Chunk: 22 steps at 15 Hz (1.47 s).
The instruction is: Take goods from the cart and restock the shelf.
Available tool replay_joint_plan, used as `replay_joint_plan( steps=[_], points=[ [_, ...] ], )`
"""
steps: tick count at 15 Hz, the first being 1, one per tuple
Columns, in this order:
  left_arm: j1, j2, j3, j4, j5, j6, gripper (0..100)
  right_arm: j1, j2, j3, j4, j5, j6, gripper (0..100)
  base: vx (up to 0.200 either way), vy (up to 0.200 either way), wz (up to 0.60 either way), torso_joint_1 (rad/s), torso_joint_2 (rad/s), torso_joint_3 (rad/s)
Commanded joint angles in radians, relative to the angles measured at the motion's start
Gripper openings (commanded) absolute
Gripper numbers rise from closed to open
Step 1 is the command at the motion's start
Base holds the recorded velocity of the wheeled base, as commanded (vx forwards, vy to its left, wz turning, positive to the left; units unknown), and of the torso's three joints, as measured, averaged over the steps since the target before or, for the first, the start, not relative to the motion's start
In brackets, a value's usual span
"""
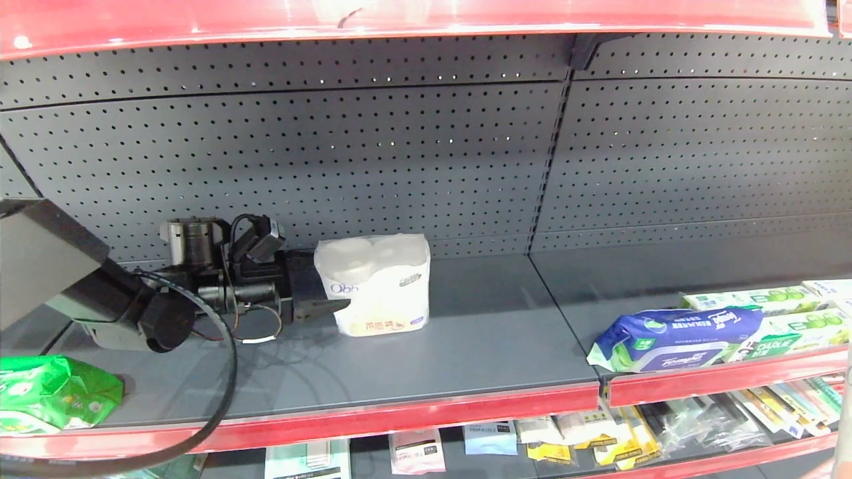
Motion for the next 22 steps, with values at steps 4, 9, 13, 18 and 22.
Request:
replay_joint_plan(
  steps=[4, 9, 13, 18, 22],
  points=[
    [-0.060, 0.043, -0.058, -0.004, 0.001, -0.071, 100, 0.000, 0.001, 0.004, 0.000, 0.000, -0.001, 0, 0.000, 0.000, 0.00, 0.000, 0.00, 0.000],
    [-0.092, 0.099, -0.122, -0.048, 0.041, -0.115, 100, 0.000, 0.017, -0.001, -0.001, 0.000, -0.001, 0, 0.000, 0.000, 0.00, 0.000, 0.00, 0.000],
    [-0.112, 0.119, -0.136, -0.051, 0.044, -0.131, 100, 0.000, 0.021, -0.001, -0.001, 0.000, 0.001, 0, 0.000, 0.000, 0.00, 0.000, 0.00, 0.000],
    [-0.113, 0.123, -0.144, -0.051, 0.049, -0.137, 0, 0.000, 0.029, -0.001, -0.001, 0.000, 0.001, 0, 0.000, 0.000, 0.00, 0.000, 0.00, 0.000],
    [-0.112, 0.071, -0.101, -0.050, 0.038, -0.146, 0, 0.000, 0.031, -0.002, -0.001, 0.000, 0.001, 0, 0.000, 0.000, 0.00, 0.000, 0.00, 0.000]
  ],
)
